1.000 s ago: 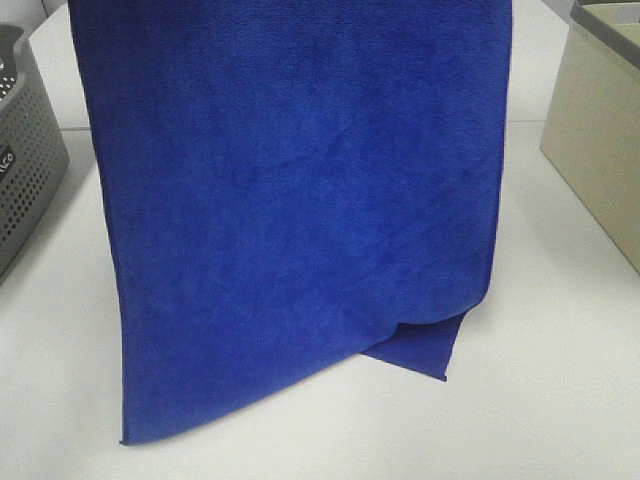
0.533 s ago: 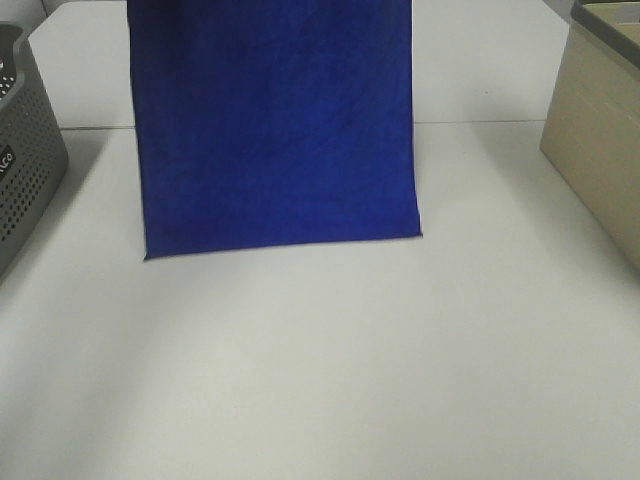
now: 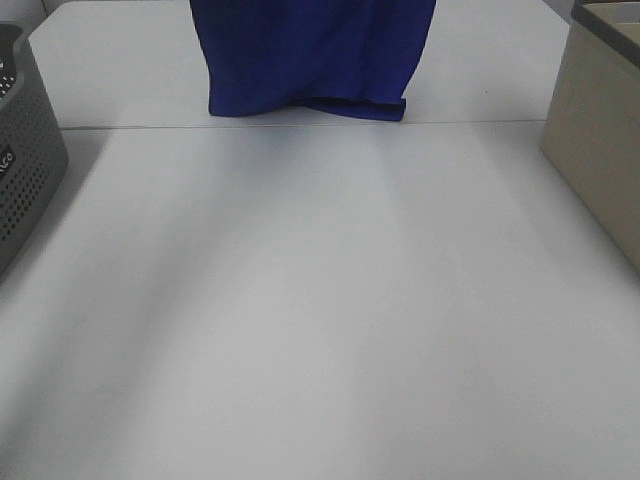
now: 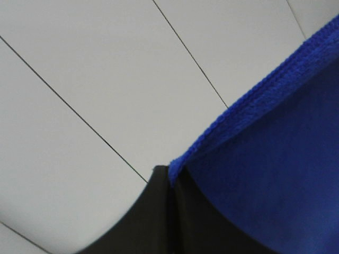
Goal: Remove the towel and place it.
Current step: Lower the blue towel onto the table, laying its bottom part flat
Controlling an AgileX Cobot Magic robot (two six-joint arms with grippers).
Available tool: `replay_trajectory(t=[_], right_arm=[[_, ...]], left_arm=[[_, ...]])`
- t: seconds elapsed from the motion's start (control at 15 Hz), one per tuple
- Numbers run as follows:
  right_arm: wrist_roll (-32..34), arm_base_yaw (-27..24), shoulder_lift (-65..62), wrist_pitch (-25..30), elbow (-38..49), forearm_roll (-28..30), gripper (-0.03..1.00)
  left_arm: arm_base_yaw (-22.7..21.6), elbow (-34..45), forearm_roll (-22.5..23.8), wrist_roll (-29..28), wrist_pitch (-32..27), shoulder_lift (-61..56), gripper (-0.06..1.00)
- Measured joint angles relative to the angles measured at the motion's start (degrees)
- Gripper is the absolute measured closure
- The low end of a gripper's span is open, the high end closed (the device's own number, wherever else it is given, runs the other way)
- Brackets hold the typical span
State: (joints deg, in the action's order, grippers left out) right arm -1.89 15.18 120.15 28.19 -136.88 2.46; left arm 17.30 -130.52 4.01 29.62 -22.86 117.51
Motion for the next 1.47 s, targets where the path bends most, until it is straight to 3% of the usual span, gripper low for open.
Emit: replay_trajectory(t=[0.13,0.2,0.4,0.47,0.73,1.07,1.47], right_arm=[[-1.6,0.0,0.0,13.5,0.0,-1.4,0.95],[-2.2,0.0,0.0,17.5,0.0,-1.8,0.95],[-5.6,0.0,0.0,38.4,0.1,-4.1,0.95],[-6.5,0.0,0.0,40.6,0.6,-4.2,0.95],[-8.0,0.0,-0.1,41.6,6.3,-4.9,0.95],[-8.0,0.3,-11.5,41.5,22.9,-10.4,0.95],[-8.0,0.7,-26.3,41.5,47.3,-15.5,0.95]], left_arm=[[0.0,0.0,-4.0,0.0,-17.5,0.1,0.94],[0.0,-0.1,-4.6,0.0,-20.6,0.1,0.94],[0.0,-0.1,-8.7,0.0,-38.3,0.1,0.94],[0.0,-0.1,-9.6,0.0,-43.1,0.1,0.94],[0.0,4.9,-10.8,-3.7,-46.4,-2.4,0.94],[0.2,25.4,-14.8,-8.8,-46.0,-16.8,0.94],[0.3,47.0,-21.2,-9.6,-44.9,-29.8,0.94]])
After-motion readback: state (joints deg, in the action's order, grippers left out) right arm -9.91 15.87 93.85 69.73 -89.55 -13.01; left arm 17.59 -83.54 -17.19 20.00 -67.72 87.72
